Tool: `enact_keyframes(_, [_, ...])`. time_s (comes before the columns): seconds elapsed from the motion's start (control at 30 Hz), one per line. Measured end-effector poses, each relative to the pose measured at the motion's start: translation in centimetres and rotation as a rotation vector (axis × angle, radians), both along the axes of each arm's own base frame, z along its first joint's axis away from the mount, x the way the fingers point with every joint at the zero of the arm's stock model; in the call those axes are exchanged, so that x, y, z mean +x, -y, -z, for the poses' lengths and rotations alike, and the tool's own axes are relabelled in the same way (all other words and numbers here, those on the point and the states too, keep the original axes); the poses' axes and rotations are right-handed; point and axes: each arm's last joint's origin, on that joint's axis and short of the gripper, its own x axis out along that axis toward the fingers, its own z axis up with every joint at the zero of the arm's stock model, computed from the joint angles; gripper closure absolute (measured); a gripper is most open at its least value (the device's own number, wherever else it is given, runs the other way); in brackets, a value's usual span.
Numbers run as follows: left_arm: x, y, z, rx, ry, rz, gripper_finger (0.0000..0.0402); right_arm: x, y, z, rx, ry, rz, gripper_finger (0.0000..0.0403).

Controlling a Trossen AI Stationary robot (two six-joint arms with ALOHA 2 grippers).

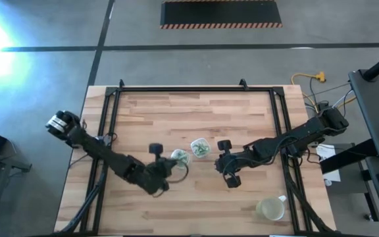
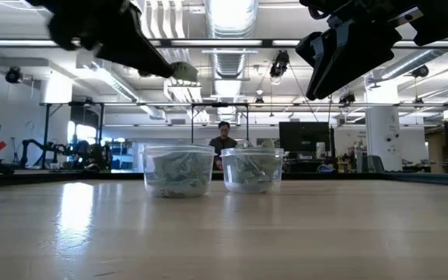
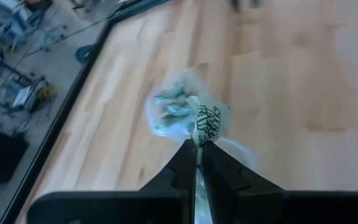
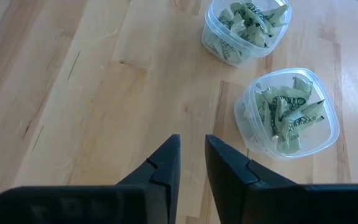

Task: Pick and place items into bin
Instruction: Put the stevia packet into the left bin

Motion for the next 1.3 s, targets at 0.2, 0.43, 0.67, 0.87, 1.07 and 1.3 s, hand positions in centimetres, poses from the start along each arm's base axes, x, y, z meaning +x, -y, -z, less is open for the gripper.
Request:
enact_keyframes(0.2, [0.2,-2.8,1.3,-0.035,-0.055,-0.044,0.0398,0.0,0.0,0.0,-0.001,-0.005,0.0,0.0338])
enact_keyframes(0.43, [0.1,-4.0,2.7,-0.096,-0.085,-0.049,0.0398,-0.1,0.0,0.1,-0.003,-0.009,0.001,0.0341])
enact_keyframes(0.67, [0.0,-4.1,3.2,-0.109,-0.088,-0.042,0.0398,-0.1,0.0,0.1,-0.003,-0.009,0.001,0.0339])
enact_keyframes(0.87, [0.3,-4.3,3.4,-0.124,-0.084,-0.04,0.0398,0.0,0.0,0.0,0.001,0.001,0.001,0.0338])
enact_keyframes(1.07, [1.1,-4.1,4.8,-0.104,-0.112,-0.02,0.0379,0.1,0.0,0.0,0.003,0.009,0.0,0.0344])
enact_keyframes(1.3, [1.8,-4.5,5.0,-0.099,-0.109,-0.046,0.0299,0.1,0.0,0.0,0.002,0.01,-0.002,0.0339])
